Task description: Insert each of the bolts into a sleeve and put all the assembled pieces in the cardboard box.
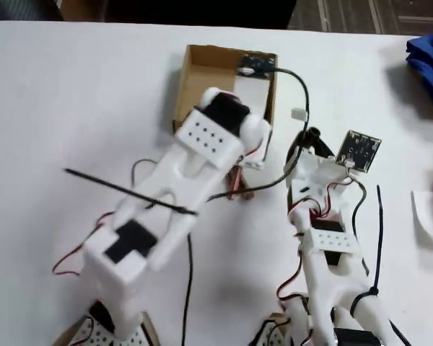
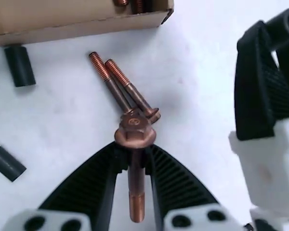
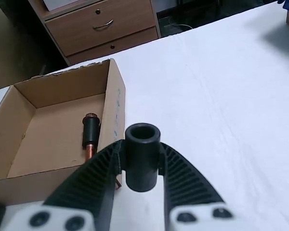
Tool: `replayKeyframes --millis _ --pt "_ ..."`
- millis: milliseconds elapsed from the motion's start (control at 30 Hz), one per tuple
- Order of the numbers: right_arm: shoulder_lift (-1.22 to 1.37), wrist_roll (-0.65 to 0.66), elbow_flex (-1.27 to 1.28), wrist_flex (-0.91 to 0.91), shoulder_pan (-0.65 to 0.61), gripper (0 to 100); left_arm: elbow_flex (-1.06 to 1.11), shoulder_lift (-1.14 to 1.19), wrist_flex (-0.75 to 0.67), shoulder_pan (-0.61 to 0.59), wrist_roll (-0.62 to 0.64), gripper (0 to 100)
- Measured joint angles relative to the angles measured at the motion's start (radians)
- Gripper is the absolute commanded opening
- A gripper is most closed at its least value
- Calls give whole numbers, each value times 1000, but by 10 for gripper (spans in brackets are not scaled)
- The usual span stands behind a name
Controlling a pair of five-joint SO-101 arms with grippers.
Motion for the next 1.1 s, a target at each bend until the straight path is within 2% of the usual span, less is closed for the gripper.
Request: replayKeyframes --millis 133,267,400,467,567,633,733,867,1000,1100 --pt "0 0 0 0 0 20 267 -195 -166 -71 3 25" --pt "0 0 0 0 0 20 611 -460 -419 -86 2 25" --pt "0 0 0 0 0 20 970 -713 -790 -104 3 25" --pt "0 0 0 0 -5 20 1126 -767 -1008 -109 0 25" --pt "0 0 0 -3 -35 20 1300 -781 -1307 -106 -83 25" --pt "25 0 0 -41 -57 20 1341 -781 -1441 -106 -155 25" --pt "129 83 12 -173 -68 20 1343 -786 -1510 -101 -204 25" --pt "339 233 78 -523 -68 20 1343 -786 -1530 -95 -215 25" --pt "540 273 98 -950 -74 20 1336 -786 -1531 -92 -221 25" --pt "640 284 100 -1171 -74 20 1283 -786 -1531 -77 -221 25"
